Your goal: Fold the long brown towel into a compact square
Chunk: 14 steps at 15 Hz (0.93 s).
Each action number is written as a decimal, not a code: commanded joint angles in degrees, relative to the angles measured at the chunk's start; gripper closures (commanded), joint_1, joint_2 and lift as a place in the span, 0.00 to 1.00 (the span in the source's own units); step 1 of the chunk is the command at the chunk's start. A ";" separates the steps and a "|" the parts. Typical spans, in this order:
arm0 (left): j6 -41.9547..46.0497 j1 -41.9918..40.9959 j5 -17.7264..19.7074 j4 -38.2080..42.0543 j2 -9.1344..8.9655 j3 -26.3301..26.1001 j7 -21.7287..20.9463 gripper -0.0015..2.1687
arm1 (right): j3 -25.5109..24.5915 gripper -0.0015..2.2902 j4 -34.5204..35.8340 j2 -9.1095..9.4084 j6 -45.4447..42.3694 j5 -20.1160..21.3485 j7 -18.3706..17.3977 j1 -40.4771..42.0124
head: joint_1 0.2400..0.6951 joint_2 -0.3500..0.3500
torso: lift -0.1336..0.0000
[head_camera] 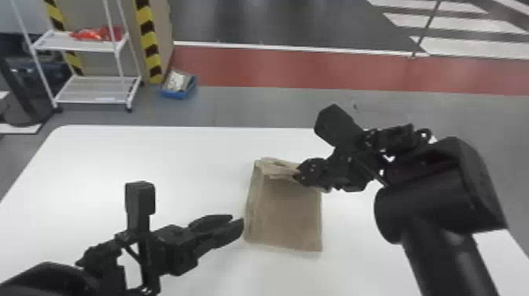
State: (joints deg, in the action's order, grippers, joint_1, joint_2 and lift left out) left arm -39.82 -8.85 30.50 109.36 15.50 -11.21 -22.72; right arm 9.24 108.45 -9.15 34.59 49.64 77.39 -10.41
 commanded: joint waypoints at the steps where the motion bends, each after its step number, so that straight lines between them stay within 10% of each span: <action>1: 0.31 1.03 -0.53 -1.87 -0.65 -1.44 -0.04 0.34 | 0.34 0.52 0.10 1.06 -1.23 -0.25 -0.58 -0.23 | 1.00 0.34 | 0.07; 14: 4.53 1.30 -2.20 -3.45 -2.40 -4.52 0.58 0.46 | 1.04 0.52 -0.87 4.49 -2.98 -0.42 -1.28 -1.81 | 1.00 0.38 | 0.07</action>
State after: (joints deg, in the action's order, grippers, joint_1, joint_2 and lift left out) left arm -35.44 -7.76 28.87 106.60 13.24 -15.01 -22.10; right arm 10.69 107.46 -4.34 31.55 49.33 76.02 -12.60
